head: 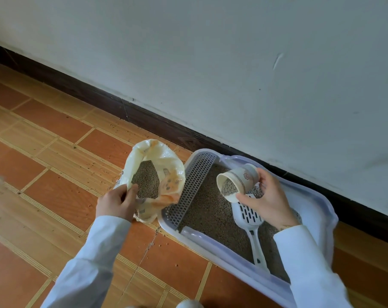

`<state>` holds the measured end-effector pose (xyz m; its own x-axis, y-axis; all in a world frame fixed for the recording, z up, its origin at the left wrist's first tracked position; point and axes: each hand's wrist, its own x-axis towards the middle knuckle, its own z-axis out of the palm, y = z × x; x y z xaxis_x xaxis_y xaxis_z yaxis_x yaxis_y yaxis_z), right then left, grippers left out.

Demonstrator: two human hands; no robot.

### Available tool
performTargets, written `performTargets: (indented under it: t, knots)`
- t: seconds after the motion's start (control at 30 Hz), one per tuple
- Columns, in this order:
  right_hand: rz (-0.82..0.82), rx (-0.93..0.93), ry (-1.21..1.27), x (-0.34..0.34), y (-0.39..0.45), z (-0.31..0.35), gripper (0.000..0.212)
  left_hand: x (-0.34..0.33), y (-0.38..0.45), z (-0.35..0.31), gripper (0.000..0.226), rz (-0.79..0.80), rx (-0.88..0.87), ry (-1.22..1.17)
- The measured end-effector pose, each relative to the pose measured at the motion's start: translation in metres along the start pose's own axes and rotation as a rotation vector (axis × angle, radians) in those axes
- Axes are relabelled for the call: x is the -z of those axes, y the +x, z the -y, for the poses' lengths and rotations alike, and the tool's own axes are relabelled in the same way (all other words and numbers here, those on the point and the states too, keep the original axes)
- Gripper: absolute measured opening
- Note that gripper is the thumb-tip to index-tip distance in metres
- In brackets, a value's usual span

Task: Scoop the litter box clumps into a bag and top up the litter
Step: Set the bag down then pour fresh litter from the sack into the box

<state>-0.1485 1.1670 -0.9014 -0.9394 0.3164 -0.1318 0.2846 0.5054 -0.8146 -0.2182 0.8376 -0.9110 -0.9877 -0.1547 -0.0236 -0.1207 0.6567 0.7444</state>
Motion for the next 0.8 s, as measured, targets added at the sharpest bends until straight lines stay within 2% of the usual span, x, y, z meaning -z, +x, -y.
performTargets:
  t: [0.07, 0.17, 0.27, 0.47, 0.67, 0.8]
  knots:
    - [0.004, -0.013, 0.009, 0.005, -0.001, -0.002, 0.075, 0.000, -0.001, 0.000, 0.047, 0.002, 0.002, -0.007]
    - [-0.019, -0.010, -0.014, 0.011, -0.003, -0.002, 0.080, 0.000, -0.001, -0.001, 0.037, 0.003, 0.012, 0.008]
    - [-0.023, 0.009, -0.021, 0.015, -0.005, 0.002, 0.077, -0.001, -0.001, 0.001, 0.037, 0.009, -0.004, 0.031]
    - [-0.104, 0.066, -0.160, 0.016, -0.006, 0.008, 0.092, -0.001, 0.000, 0.001, 0.033, 0.007, 0.010, 0.032]
    - [-0.241, 0.175, -0.192, 0.007, -0.004, 0.019, 0.092, 0.000, 0.000, 0.001, 0.035, -0.006, 0.002, 0.024]
    - [-0.275, 0.221, -0.260, 0.002, -0.001, 0.027, 0.093, 0.002, -0.001, 0.001, 0.046, 0.001, -0.004, -0.012]
